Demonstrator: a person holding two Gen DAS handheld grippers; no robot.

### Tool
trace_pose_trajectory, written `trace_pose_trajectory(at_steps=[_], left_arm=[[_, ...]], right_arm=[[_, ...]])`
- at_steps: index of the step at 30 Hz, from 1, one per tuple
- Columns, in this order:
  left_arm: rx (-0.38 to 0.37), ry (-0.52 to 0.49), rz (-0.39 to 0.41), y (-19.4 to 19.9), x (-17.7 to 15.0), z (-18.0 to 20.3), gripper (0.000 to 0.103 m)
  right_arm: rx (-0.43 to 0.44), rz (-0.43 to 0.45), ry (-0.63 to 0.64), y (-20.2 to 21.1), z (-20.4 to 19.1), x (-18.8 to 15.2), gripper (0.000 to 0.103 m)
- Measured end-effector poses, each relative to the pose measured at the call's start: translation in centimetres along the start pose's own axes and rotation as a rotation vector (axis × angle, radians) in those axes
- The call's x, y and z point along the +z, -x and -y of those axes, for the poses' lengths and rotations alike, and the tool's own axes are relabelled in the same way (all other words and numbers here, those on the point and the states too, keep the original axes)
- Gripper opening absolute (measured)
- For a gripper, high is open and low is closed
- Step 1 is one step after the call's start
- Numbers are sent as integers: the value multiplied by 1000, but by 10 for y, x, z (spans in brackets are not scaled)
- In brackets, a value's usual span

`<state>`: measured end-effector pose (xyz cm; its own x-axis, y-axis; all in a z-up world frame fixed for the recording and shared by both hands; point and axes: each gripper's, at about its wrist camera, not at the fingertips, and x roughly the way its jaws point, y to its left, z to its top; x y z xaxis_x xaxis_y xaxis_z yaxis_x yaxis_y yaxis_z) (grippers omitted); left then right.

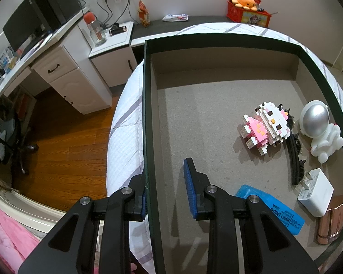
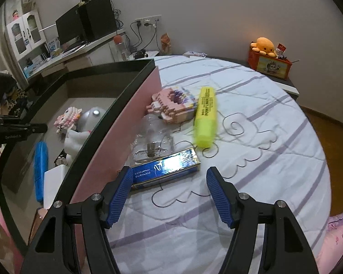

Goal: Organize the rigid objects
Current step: 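Move right gripper back toward the yellow highlighter on the bed, then close right gripper on the yellow POINT LINER highlighter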

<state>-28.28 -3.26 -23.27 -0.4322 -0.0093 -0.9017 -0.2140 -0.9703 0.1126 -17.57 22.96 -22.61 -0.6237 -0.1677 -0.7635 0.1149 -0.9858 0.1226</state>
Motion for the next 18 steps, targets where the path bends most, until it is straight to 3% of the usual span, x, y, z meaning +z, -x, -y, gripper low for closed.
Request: trace_pose_trajectory(at_steps=[6, 11, 15, 18], left_arm=[[3, -1, 0, 0, 0, 0, 26], [2, -1, 0, 0, 0, 0, 26], [-1, 0, 0, 0, 1, 0, 26], [-2, 1, 0, 0, 0, 0, 26]], right_arm=[[-55, 41, -97, -3, 31, 23, 68], [-159, -18, -63, -32, 32, 42, 68], [-150, -39, -35, -46, 30, 47, 68], [-140, -39, -17, -50, 34, 49, 45]])
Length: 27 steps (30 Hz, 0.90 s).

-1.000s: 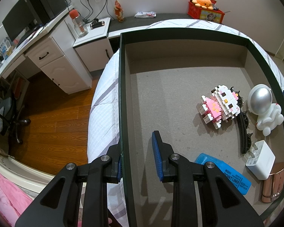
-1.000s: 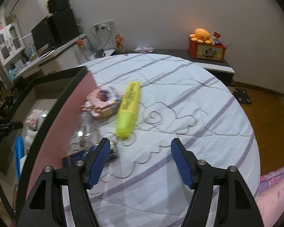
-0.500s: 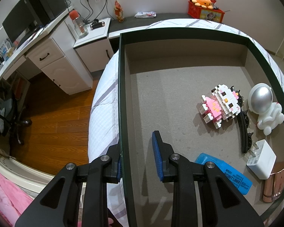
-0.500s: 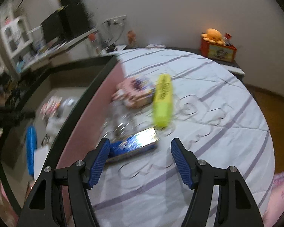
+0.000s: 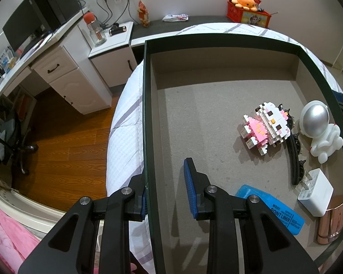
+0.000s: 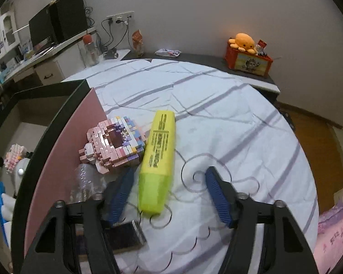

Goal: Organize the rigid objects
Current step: 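Close right gripper on the yellow POINT LINER highlighter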

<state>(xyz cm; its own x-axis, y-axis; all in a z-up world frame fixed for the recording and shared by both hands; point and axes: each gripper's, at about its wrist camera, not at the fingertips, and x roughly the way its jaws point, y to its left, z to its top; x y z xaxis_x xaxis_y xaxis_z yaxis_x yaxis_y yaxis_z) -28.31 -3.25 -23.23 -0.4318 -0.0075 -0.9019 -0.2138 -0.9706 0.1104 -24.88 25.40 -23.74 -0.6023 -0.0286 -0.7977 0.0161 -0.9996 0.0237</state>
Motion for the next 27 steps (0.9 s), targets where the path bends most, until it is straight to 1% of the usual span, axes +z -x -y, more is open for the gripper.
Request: trace_pose_trajectory(at_steps=[1, 2, 3, 7, 12, 16, 23, 26, 27], left_arm=[[0, 0, 0, 0, 0, 0, 26], [0, 0, 0, 0, 0, 0, 26], [0, 0, 0, 0, 0, 0, 26], [3, -2, 0, 0, -1, 1, 26], [2, -2, 0, -1, 0, 1, 26], [4, -3, 0, -1, -1, 2, 26], [1, -1, -1, -1, -1, 2, 26], [0, -1, -1, 0, 0, 2, 26], [0, -1, -1, 0, 0, 2, 26]], right_arm=[[6, 4, -2, 1, 1, 0, 36], [21, 1, -4, 2, 3, 1, 31], [28, -5, -3, 2, 5, 1, 28], [62, -15, -7, 5, 14, -1, 28], [55, -22, -24, 18, 25, -13, 28], [5, -28, -57, 28, 39, -22, 28], [-38, -26, -26, 16, 33, -15, 28], [-65, -26, -7, 12, 31, -10, 34], [-72, -25, -2, 12, 31, -10, 38]])
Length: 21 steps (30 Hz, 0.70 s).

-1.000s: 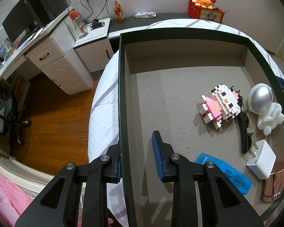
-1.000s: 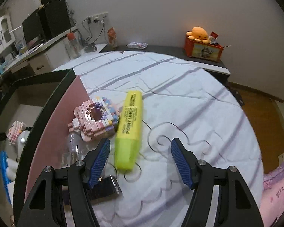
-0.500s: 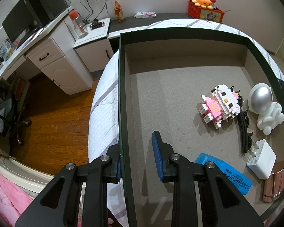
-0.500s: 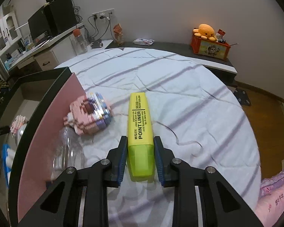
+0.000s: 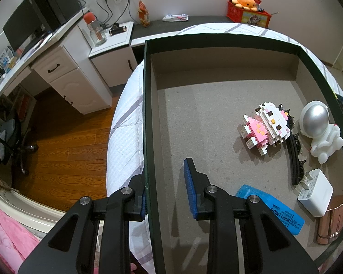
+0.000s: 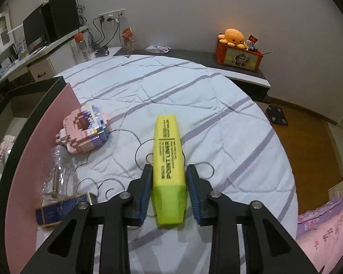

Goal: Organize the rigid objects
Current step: 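Close right gripper on the yellow POINT LINER highlighter, then carry yellow highlighter into the box with right gripper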

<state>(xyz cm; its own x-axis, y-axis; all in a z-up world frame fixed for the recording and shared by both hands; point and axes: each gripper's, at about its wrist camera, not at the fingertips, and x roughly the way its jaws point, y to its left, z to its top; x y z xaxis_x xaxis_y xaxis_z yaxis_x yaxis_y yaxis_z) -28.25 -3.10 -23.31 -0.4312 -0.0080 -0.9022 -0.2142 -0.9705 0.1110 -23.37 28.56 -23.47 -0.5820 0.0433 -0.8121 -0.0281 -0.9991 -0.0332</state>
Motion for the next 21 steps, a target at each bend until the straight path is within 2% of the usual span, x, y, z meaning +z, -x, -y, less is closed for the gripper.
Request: trace_pose_trajectory(at_steps=[8, 10, 14, 21], left_arm=[[0, 0, 0, 0, 1, -1, 26], [0, -1, 0, 0, 1, -1, 26], [0, 0, 0, 0, 1, -1, 26], [0, -1, 0, 0, 0, -1, 26]], right_arm=[[10, -3, -10, -2, 2, 1, 36], [36, -3, -13, 0, 1, 1, 27], [89, -4, -16, 4, 1, 0, 27], [123, 9, 2, 15, -8, 1, 27]])
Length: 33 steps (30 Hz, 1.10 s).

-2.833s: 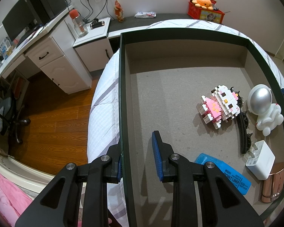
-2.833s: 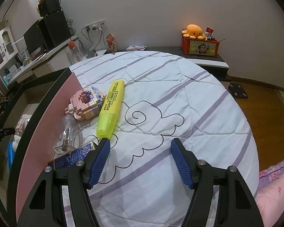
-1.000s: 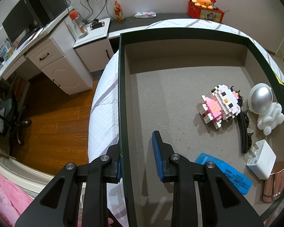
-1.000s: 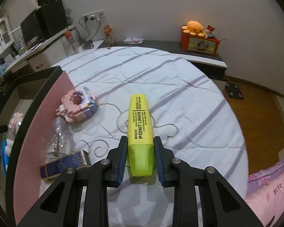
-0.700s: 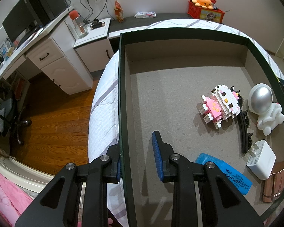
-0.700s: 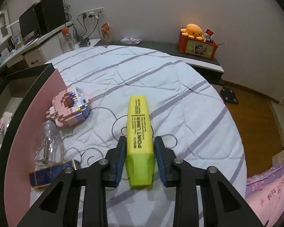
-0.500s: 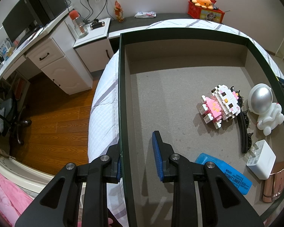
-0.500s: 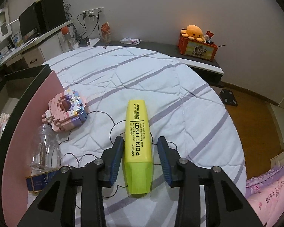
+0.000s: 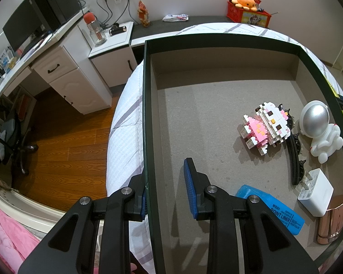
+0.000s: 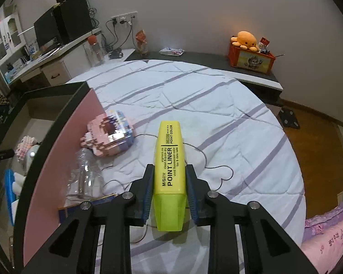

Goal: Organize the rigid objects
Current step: 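Carry yellow highlighter into the box with right gripper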

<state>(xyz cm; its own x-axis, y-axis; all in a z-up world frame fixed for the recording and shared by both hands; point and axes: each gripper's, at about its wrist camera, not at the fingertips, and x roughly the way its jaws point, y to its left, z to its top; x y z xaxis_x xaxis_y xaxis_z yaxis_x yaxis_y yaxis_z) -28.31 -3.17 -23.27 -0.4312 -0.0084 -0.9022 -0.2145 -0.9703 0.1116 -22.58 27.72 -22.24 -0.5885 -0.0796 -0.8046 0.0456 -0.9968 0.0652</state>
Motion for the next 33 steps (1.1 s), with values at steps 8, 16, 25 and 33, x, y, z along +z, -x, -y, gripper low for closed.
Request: trace_pose_trajectory(at_steps=[8, 16, 25, 33], left_arm=[[1, -1, 0, 0, 0, 0, 26], [1, -2, 0, 0, 0, 0, 26], [1, -2, 0, 1, 0, -1, 26], [1, -3, 0, 1, 0, -1, 26]], right_arm=[[16, 26, 8, 15, -6, 6, 27], [42, 65, 32, 32, -18, 14, 27], [114, 143, 84, 64, -53, 27, 27], [208, 126, 175, 59, -109, 31, 27]])
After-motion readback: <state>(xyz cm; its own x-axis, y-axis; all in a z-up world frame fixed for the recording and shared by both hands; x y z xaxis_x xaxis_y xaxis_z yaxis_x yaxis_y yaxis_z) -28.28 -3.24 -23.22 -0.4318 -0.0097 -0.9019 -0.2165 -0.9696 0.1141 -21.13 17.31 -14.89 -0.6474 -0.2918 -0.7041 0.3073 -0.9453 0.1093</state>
